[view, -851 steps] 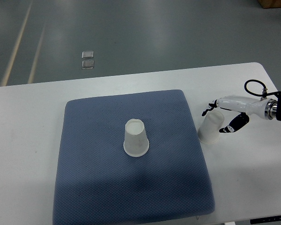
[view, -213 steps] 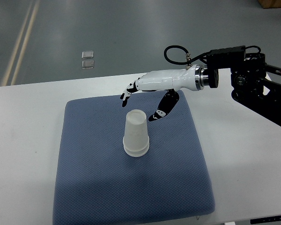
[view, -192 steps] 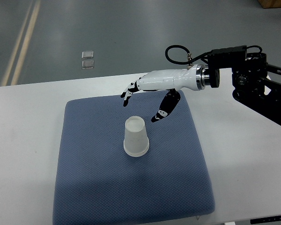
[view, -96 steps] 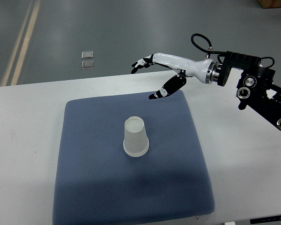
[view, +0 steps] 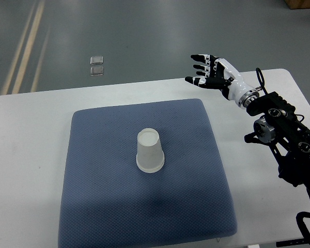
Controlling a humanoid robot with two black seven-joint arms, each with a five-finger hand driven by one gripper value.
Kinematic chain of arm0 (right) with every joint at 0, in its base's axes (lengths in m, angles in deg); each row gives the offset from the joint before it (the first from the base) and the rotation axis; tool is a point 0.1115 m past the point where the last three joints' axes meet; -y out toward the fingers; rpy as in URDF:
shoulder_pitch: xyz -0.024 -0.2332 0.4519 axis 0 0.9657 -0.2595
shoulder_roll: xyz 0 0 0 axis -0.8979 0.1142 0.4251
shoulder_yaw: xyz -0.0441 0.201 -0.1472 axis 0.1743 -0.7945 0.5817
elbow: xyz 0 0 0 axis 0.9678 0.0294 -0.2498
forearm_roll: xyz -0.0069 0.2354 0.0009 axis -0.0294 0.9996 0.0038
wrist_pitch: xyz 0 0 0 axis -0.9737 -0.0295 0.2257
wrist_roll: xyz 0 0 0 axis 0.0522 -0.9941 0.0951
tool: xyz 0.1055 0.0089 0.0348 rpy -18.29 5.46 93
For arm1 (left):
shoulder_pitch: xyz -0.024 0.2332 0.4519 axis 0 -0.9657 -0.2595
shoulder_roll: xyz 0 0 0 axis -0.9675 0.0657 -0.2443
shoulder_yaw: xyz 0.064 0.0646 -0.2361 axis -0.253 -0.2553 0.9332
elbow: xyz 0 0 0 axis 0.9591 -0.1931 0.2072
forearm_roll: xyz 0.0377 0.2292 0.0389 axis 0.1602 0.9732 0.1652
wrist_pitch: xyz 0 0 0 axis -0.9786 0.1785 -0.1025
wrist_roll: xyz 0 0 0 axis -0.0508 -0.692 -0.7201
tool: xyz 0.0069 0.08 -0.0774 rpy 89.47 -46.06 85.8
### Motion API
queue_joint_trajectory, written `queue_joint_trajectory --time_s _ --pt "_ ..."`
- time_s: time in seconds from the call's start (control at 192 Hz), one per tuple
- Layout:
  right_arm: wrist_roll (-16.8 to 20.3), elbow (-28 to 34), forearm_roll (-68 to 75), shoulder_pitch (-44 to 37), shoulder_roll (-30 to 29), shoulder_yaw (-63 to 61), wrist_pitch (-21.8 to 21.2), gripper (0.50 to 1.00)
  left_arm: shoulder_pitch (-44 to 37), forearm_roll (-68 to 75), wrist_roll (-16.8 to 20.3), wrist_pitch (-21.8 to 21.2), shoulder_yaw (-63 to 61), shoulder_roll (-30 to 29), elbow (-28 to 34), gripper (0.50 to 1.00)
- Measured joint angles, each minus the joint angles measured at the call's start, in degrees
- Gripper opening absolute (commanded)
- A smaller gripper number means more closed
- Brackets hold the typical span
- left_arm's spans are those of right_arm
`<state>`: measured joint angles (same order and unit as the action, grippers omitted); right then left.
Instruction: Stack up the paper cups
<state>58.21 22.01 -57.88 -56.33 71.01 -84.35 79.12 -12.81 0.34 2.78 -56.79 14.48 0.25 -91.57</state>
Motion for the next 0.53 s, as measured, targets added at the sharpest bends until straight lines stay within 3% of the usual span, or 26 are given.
queue_joint_trajectory --time_s 0.089,0.266,0.527 --pt "0.1 -0.1 5.8 0.7 -0.6 -0.5 3.2 0.913 0.0 0.0 0.0 0.0 0.0 0.0 0.0 1.0" --pt "-0.6 -0.1 13.3 1.6 -1.3 -0.3 8.8 0.919 0.0 0.0 0.0 0.0 0.0 0.0 0.0 1.0" --pt "-0.8 -0.5 14.0 2.2 -1.7 0.4 10.1 0.921 0.0 0.0 0.0 0.0 0.0 0.0 0.0 1.0"
